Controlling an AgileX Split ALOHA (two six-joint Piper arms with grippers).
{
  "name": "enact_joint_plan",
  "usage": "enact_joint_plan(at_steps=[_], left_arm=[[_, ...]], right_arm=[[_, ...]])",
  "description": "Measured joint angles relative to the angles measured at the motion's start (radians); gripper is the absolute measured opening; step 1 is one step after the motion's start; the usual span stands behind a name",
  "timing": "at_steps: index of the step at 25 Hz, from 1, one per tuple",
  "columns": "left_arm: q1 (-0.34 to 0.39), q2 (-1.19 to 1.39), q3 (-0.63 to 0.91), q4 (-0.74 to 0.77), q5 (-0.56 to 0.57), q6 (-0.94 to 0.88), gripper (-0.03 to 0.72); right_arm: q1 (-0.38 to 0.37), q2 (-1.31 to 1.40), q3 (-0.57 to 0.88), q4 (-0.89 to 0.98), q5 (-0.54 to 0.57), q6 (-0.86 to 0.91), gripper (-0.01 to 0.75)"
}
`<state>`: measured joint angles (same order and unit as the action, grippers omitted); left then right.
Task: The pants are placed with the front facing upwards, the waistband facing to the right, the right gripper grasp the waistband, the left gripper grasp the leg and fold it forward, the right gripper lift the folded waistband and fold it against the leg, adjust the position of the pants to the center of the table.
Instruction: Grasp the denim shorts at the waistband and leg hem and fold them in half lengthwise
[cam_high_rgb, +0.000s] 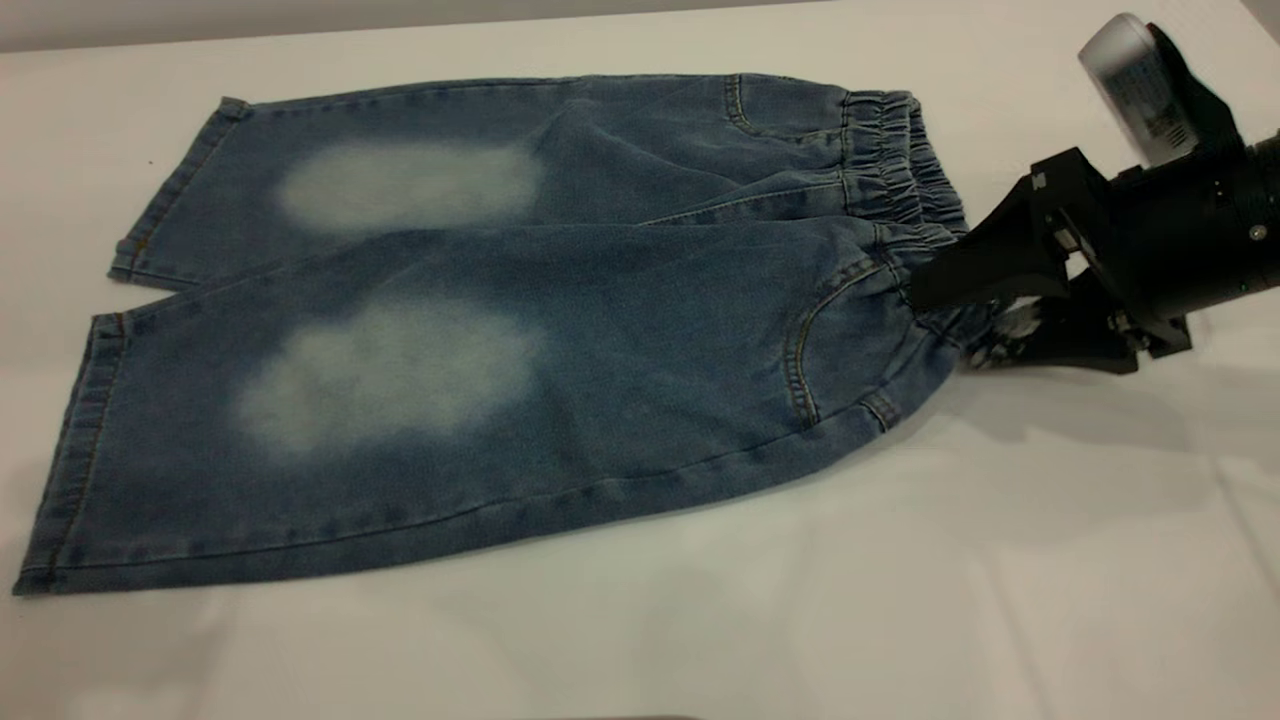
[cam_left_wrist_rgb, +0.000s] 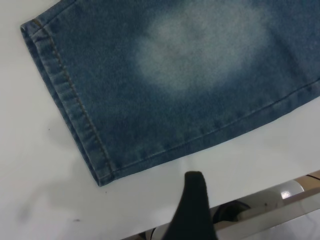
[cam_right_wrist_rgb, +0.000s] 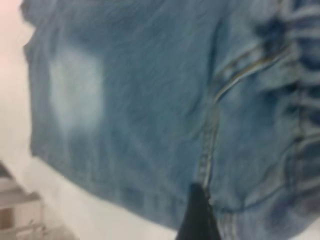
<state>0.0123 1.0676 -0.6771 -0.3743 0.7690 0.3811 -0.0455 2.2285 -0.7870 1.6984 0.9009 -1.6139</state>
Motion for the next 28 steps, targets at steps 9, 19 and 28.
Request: enact_joint_plan(at_steps=[9,19,28], left_arm=[[0.000,0.000,0.000,0.000,0.007,0.000,0.566],[0.000,0.000,0.000,0.005,0.017,0.000,0.566],[0.000,0.072,0.111,0.184,-0.039,0.001,0.566]], right_arm=[[0.000,0.024,-0.007,0.115,-0.038,-0.007,0.440],[0.000,0.024,-0.007,0.121,-0.086,-0.007,0.280],[0.000,0.024,-0.007,0.123,-0.054,-0.004,0.036]])
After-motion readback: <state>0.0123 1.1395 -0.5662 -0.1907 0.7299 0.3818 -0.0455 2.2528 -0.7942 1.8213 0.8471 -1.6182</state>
